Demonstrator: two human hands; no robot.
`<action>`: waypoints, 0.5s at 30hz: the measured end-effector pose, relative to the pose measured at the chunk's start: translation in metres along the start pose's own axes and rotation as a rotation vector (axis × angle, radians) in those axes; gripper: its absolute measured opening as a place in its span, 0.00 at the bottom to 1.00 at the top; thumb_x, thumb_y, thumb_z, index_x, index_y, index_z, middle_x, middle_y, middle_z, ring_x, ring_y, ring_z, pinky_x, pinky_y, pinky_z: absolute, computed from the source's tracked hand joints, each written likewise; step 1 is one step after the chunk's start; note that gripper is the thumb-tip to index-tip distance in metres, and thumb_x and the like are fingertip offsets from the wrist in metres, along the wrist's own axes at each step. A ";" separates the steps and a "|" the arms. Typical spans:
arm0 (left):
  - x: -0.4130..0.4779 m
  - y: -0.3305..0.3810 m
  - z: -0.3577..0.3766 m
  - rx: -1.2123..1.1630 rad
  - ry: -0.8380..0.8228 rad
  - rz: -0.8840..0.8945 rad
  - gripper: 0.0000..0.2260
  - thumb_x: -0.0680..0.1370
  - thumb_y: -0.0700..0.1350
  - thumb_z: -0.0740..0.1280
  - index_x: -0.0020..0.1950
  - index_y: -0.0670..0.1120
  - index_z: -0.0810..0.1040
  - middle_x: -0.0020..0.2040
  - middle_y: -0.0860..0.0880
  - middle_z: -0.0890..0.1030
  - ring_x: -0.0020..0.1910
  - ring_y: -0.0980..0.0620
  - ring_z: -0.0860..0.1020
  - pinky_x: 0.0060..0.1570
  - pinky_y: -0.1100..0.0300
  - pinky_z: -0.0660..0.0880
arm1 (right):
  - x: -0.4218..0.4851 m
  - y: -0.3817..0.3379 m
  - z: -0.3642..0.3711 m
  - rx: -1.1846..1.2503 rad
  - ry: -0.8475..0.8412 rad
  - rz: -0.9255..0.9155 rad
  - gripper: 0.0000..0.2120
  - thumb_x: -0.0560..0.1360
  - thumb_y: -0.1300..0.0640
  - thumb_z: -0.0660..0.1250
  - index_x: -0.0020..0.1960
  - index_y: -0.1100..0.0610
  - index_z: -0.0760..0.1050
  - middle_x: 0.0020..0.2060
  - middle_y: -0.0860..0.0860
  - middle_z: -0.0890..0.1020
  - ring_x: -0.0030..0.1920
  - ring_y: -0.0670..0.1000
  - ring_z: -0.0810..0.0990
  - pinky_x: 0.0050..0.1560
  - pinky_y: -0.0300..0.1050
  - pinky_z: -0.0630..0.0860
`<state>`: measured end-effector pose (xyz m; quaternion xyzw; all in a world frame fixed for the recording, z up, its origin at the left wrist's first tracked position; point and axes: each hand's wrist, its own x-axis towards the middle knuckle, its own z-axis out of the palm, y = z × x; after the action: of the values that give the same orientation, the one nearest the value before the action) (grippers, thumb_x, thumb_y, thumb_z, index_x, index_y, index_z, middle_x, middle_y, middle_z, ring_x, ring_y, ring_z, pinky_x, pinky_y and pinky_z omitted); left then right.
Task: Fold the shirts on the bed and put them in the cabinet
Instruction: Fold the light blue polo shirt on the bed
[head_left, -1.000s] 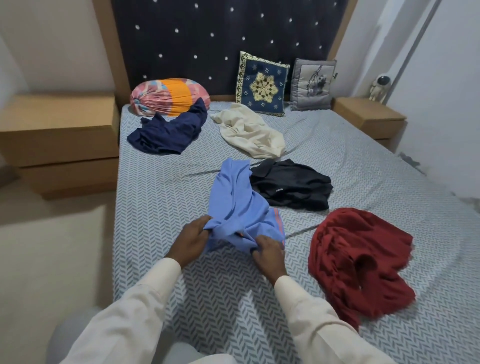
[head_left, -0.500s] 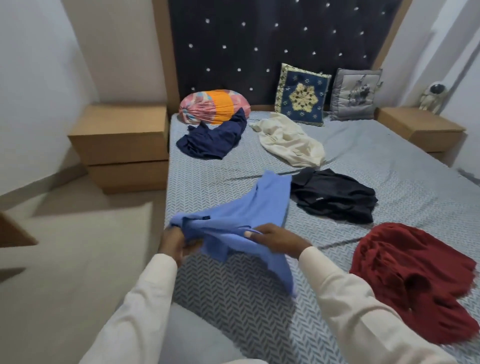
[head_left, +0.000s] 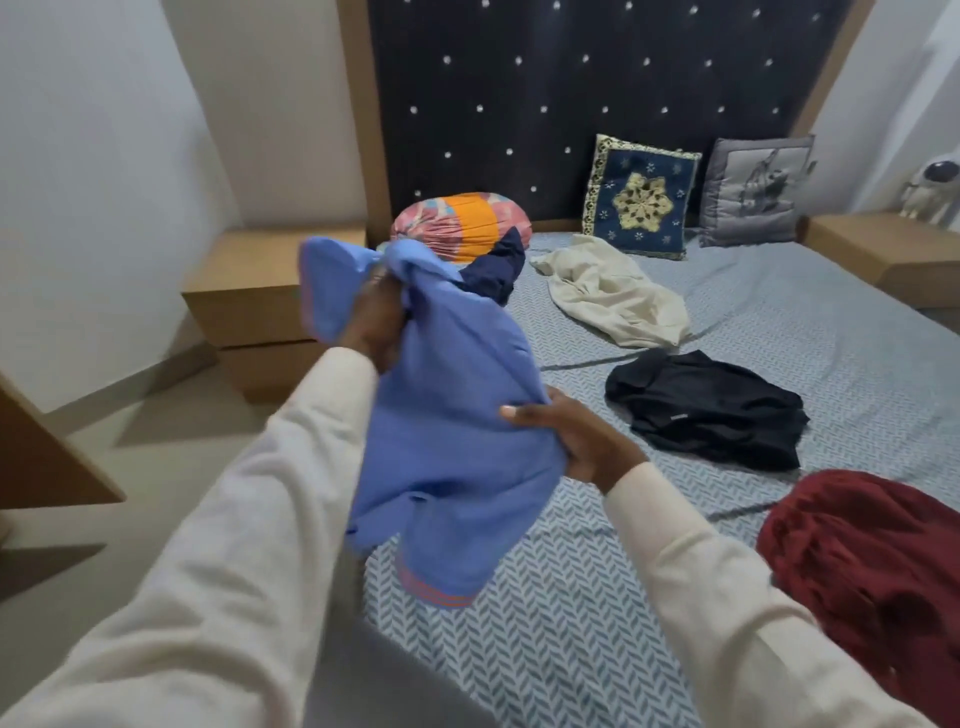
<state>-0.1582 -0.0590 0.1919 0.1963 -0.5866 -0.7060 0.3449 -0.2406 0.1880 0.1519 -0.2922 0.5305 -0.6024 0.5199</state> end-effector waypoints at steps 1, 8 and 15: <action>0.009 -0.011 0.025 0.139 -0.091 0.020 0.12 0.81 0.44 0.61 0.63 0.44 0.76 0.55 0.47 0.80 0.56 0.52 0.76 0.53 0.65 0.73 | -0.006 0.008 -0.028 0.031 0.112 -0.012 0.20 0.73 0.65 0.70 0.64 0.61 0.76 0.57 0.61 0.82 0.56 0.61 0.81 0.59 0.57 0.77; -0.063 -0.151 0.055 0.988 -0.430 0.122 0.33 0.74 0.40 0.67 0.78 0.46 0.59 0.78 0.45 0.60 0.77 0.47 0.59 0.73 0.55 0.60 | -0.071 0.109 -0.166 -0.131 0.872 0.323 0.36 0.68 0.59 0.75 0.71 0.53 0.62 0.53 0.60 0.78 0.43 0.56 0.78 0.37 0.47 0.76; -0.162 -0.232 -0.037 1.730 -0.623 -0.271 0.36 0.71 0.56 0.67 0.77 0.55 0.59 0.75 0.44 0.61 0.75 0.42 0.59 0.71 0.44 0.59 | -0.054 0.203 -0.163 -0.732 0.785 0.550 0.51 0.57 0.38 0.77 0.75 0.46 0.59 0.67 0.59 0.67 0.63 0.64 0.74 0.53 0.52 0.76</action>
<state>-0.0811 0.0485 -0.0611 0.2537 -0.9472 -0.0781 -0.1801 -0.3079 0.3144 -0.0718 -0.0601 0.9117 -0.2871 0.2878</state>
